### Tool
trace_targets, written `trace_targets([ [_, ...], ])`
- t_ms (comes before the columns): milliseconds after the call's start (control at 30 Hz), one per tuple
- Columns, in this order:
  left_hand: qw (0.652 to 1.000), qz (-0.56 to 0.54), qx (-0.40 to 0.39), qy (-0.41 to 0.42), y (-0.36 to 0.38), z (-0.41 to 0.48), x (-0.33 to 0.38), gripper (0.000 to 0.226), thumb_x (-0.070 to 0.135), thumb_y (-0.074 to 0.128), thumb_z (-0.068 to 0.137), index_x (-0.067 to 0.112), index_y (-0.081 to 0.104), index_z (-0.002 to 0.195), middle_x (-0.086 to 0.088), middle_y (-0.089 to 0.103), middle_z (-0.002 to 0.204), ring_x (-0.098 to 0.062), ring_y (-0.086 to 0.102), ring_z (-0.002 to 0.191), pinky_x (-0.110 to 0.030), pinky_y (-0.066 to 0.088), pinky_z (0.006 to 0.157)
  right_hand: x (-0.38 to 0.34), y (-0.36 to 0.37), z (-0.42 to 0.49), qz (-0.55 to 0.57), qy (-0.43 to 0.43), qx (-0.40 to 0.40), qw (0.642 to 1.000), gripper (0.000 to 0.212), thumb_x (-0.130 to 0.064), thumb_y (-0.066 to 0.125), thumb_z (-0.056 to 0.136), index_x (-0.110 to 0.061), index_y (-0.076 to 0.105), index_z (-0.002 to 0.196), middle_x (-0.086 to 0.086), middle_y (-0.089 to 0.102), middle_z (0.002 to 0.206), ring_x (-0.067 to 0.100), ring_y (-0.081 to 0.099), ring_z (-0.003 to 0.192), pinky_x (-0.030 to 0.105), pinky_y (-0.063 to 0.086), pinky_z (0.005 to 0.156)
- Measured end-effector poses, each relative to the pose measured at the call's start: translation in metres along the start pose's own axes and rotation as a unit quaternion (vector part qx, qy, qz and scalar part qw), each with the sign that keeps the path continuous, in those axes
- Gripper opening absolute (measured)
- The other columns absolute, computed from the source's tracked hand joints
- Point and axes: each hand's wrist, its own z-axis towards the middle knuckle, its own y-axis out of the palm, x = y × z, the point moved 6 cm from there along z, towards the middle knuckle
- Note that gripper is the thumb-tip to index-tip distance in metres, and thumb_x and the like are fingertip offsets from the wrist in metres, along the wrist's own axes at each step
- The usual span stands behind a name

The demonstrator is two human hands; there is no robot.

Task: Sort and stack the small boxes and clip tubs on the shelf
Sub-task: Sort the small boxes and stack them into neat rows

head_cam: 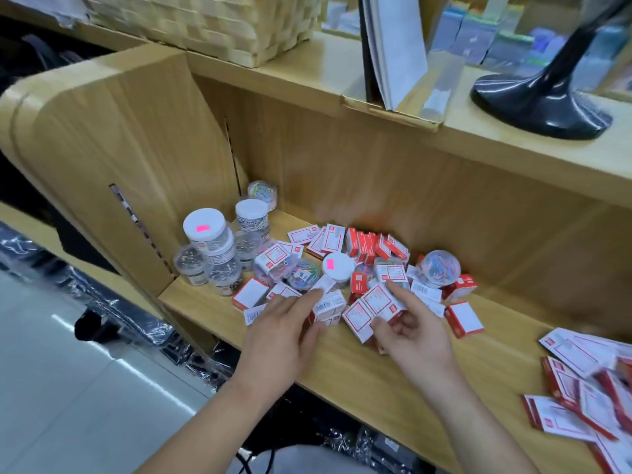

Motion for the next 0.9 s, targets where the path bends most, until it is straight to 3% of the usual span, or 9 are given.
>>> trace_targets([
  [100,0.997,-0.063,0.019,-0.04,-0.001,0.0,-0.003,0.053,0.029,0.079,0.085,0.03,0.059,0.134,0.008,0.07,0.11,-0.016,0.063,0.101,-0.03,0.053,0.083,-0.002,-0.009,-0.008,0.049,0.013,-0.005,0.999,0.051,0.009,0.067,0.085,-0.026,0.063,0.121,0.006,0.07,0.076,0.023,0.055,0.065,0.042,0.054,0.071],
  [233,0.97,-0.21,0.028,-0.121,0.002,-0.009,0.003,0.047,0.042,0.075,0.083,0.035,0.061,0.128,0.018,0.061,0.084,-0.005,0.06,0.08,-0.022,0.05,0.074,-0.002,-0.014,-0.018,0.074,0.026,0.006,0.997,0.045,0.01,0.067,0.085,-0.022,0.059,0.116,0.015,0.075,0.086,0.022,0.057,0.067,0.036,0.051,0.069],
  [300,0.959,-0.248,0.018,-0.133,0.006,-0.017,0.008,0.045,0.041,0.072,0.083,0.033,0.061,0.127,0.02,0.061,0.08,-0.005,0.059,0.073,-0.017,0.046,0.069,-0.002,-0.018,-0.022,0.063,0.023,0.007,0.998,0.044,0.008,0.07,0.084,-0.02,0.058,0.115,0.011,0.075,0.083,0.013,0.057,0.059,0.024,0.05,0.062],
  [400,0.964,-0.233,0.007,-0.131,0.008,-0.034,0.008,0.053,0.04,0.07,0.086,0.028,0.059,0.136,0.016,0.062,0.081,-0.009,0.06,0.071,-0.016,0.046,0.065,-0.006,-0.022,-0.028,0.038,0.005,0.004,0.999,0.044,0.008,0.071,0.081,-0.023,0.06,0.11,0.003,0.073,0.074,0.008,0.05,0.051,0.019,0.045,0.056],
  [467,0.962,-0.223,0.002,-0.156,0.01,-0.047,0.0,0.053,0.041,0.07,0.088,0.033,0.056,0.138,0.016,0.063,0.085,-0.008,0.061,0.074,-0.017,0.047,0.066,-0.009,-0.016,-0.033,0.021,0.002,-0.015,1.0,0.042,0.009,0.07,0.081,-0.023,0.062,0.106,-0.003,0.069,0.065,0.006,0.047,0.048,0.018,0.043,0.052],
  [533,0.96,-0.215,-0.014,-0.179,0.012,-0.055,-0.007,0.043,0.04,0.071,0.09,0.046,0.053,0.129,0.015,0.066,0.083,-0.007,0.063,0.071,-0.022,0.049,0.063,-0.007,-0.001,-0.038,0.019,0.026,-0.054,0.998,0.038,0.011,0.067,0.083,-0.019,0.063,0.107,-0.008,0.066,0.059,0.001,0.046,0.044,0.012,0.04,0.048],
  [633,0.968,-0.183,-0.03,-0.166,0.005,-0.053,-0.013,0.039,0.045,0.068,0.091,0.045,0.049,0.125,0.013,0.068,0.076,-0.006,0.064,0.068,-0.027,0.051,0.061,0.0,0.017,-0.041,0.006,0.067,-0.076,0.995,0.034,0.008,0.062,0.089,-0.016,0.061,0.112,-0.01,0.065,0.056,0.0,0.049,0.041,0.011,0.037,0.043],
  [767,0.989,-0.063,-0.009,-0.133,-0.012,-0.04,-0.022,0.045,0.052,0.064,0.089,0.043,0.047,0.13,0.013,0.07,0.089,-0.016,0.066,0.083,-0.032,0.054,0.065,0.009,0.024,-0.035,-0.096,0.061,-0.072,0.991,0.036,-0.008,0.063,0.092,-0.025,0.058,0.123,-0.015,0.065,0.06,0.0,0.053,0.047,0.015,0.04,0.051],
  [900,0.996,-0.045,0.015,-0.078,-0.018,-0.045,-0.009,0.04,0.052,0.063,0.09,0.034,0.058,0.126,0.01,0.067,0.113,-0.014,0.064,0.102,-0.03,0.056,0.073,0.005,0.032,-0.031,-0.21,0.028,-0.104,0.972,0.048,-0.02,0.061,0.093,-0.032,0.049,0.138,-0.017,0.057,0.074,-0.006,0.051,0.059,0.011,0.036,0.06],
])
